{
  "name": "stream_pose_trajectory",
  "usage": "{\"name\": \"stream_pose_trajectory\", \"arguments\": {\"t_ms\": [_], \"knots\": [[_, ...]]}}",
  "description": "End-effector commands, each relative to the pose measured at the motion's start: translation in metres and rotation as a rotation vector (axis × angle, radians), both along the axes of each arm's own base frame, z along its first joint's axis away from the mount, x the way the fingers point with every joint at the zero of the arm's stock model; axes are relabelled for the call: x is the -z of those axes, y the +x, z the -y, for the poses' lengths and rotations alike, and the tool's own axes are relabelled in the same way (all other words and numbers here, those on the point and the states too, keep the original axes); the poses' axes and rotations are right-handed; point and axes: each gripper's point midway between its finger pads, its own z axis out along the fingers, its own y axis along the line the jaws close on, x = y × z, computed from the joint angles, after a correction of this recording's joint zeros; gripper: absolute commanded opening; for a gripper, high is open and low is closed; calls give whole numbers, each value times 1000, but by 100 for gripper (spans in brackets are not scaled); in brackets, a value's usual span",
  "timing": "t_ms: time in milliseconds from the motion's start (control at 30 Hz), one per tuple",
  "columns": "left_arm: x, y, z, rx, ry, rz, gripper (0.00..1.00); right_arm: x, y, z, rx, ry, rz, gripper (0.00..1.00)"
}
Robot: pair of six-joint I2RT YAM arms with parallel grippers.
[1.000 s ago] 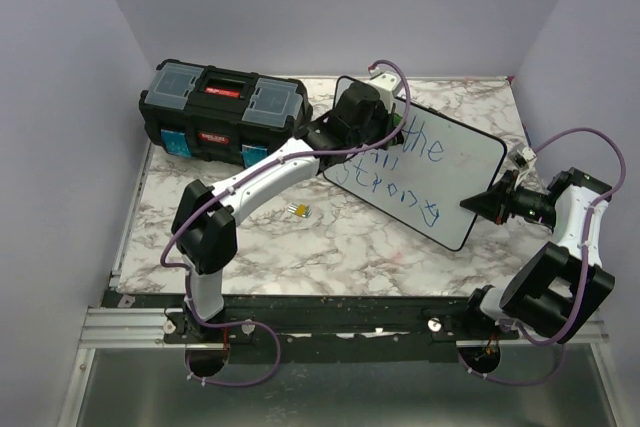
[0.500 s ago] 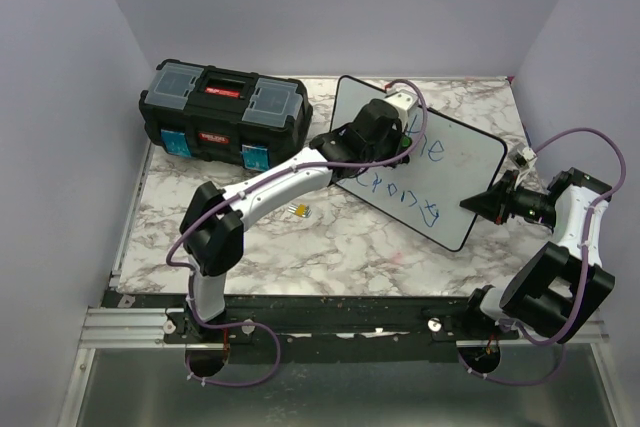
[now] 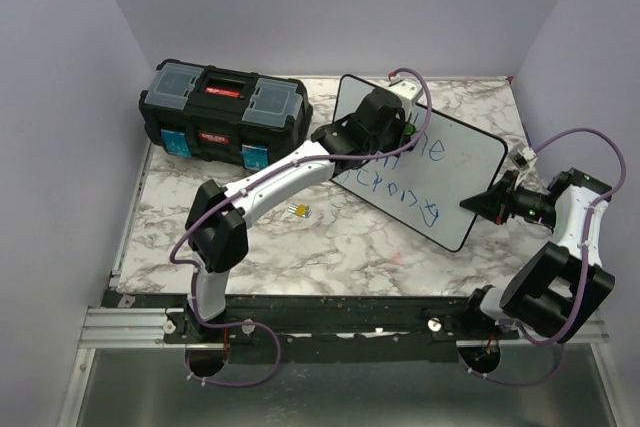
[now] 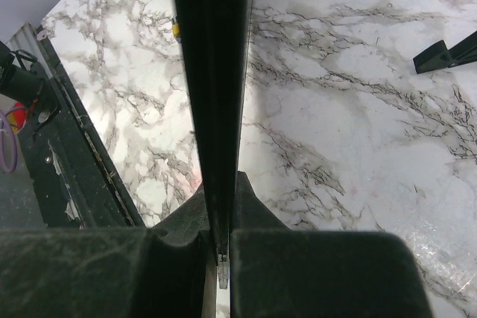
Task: Erase the whiteboard
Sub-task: Erase the whiteboard at the center of the board.
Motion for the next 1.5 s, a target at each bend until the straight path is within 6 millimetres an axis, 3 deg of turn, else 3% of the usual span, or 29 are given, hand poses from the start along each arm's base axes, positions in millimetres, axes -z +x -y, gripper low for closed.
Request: {"name": "stream_pose_trajectory", "arguments": {"t_ms": [0, 100, 200, 500, 600, 700, 967, 1133, 1400, 1467], "knots": [[36, -17, 0, 54, 15, -72, 0, -10, 0, -6, -19, -4, 80, 1], [50, -26, -1, 63, 28, -98, 0, -10, 0, -7, -18, -3, 78, 1], [52, -26, -2, 60, 38, -94, 0, -10, 0, -7, -19, -2, 78, 1], [-10, 5, 15, 49, 0, 6, 0, -10, -1, -7, -19, -4, 78, 1], [-17, 6, 22, 62, -14, 5, 0, -10, -1, -7, -19, -5, 81, 1], [-9, 1, 23, 70, -15, -17, 0, -10, -1, -7, -19, -6, 80, 1], [38, -32, 13, 99, 10, -81, 0, -10, -1, -7, -19, -4, 80, 1], [46, -36, 10, 102, 22, -87, 0, -10, 0, -7, -20, -2, 80, 1], [-15, -6, 21, 103, -12, 19, 0, -10, -1, -7, -18, -3, 80, 1], [-22, -3, 24, 107, -17, 28, 0, -10, -1, -6, -18, -4, 80, 1]]}}
